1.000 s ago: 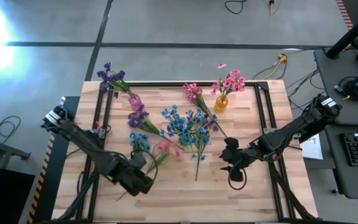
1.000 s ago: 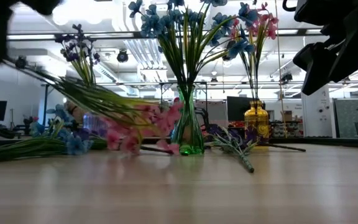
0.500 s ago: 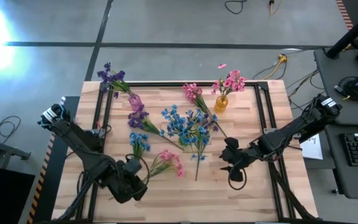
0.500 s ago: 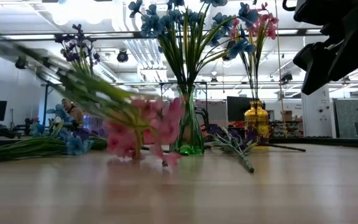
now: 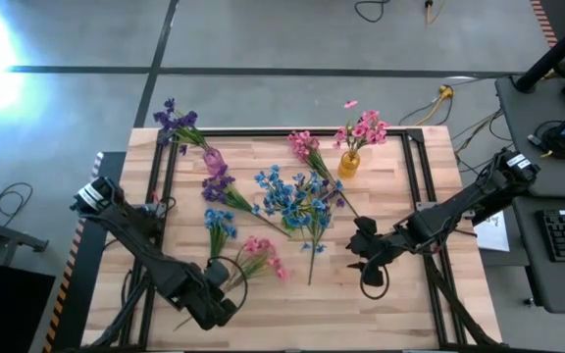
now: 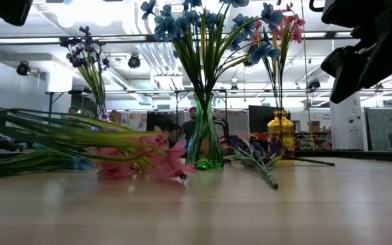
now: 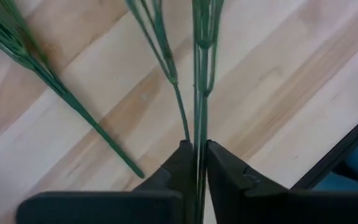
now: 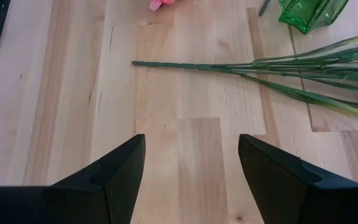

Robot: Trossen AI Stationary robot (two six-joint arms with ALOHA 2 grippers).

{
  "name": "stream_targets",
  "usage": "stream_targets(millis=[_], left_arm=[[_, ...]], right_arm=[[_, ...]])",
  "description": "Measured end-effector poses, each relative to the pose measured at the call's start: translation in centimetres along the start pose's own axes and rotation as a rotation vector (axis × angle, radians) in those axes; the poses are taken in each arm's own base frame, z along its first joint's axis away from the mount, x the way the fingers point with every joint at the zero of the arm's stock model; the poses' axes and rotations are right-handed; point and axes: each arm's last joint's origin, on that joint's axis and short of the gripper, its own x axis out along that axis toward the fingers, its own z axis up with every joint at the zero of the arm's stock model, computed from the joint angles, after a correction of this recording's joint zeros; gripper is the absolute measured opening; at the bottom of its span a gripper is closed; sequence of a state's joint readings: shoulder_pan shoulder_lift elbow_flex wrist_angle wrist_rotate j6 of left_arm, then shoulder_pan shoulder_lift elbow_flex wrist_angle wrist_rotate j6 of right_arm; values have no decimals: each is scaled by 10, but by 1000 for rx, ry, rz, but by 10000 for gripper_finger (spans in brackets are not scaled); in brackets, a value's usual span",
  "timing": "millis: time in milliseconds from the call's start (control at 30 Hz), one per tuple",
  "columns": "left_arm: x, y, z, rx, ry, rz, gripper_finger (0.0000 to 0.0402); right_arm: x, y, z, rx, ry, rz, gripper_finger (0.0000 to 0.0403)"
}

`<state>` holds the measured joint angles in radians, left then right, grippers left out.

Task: Sort flowers into vase by color
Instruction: Put the bottom pink flowers into the yellow vase

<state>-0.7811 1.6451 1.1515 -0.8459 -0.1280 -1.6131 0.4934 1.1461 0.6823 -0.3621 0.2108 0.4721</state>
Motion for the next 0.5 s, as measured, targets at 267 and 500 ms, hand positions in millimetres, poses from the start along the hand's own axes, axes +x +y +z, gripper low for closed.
stream_targets(millis=[267,500], left_arm=[[6,-4,-1,-3,12,-11,135],[41,-9,10,43,-49,69,208]], right_arm=[[0,0,0,0,0,0,249],[0,0,0,0,0,-1,249]])
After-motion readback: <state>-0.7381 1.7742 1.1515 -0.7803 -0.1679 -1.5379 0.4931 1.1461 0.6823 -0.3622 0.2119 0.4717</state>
